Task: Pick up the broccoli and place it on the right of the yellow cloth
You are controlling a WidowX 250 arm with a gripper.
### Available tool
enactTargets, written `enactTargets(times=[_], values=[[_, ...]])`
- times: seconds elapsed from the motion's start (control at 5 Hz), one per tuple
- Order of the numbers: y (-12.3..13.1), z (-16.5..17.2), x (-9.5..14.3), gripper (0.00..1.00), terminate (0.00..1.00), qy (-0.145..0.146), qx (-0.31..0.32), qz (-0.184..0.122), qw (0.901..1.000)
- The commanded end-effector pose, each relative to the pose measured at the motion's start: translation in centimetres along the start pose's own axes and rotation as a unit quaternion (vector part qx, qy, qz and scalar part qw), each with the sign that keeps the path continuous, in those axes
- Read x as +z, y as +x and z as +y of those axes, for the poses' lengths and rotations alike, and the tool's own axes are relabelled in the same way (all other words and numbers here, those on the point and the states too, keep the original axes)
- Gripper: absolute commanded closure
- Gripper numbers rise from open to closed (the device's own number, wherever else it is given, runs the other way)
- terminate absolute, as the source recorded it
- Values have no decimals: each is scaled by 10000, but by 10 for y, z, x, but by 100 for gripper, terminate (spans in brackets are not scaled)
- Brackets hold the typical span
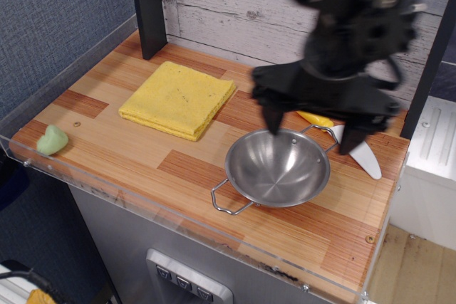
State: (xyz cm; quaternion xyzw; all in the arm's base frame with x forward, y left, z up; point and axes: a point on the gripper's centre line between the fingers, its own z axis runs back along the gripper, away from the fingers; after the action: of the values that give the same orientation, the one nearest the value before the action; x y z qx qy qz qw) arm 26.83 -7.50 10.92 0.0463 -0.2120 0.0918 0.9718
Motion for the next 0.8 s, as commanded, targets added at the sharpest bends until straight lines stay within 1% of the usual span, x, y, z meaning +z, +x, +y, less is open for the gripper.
enactTargets(times=[0.0,0.2,0.4,0.6], values=[[-8,46,21,0,0,186,215,-121,9995],[-15,84,25,0,0,533,198,94,9983],[-11,120,28,0,0,524,338,115,9980],[-6,151,21,0,0,793,405,256,9957]])
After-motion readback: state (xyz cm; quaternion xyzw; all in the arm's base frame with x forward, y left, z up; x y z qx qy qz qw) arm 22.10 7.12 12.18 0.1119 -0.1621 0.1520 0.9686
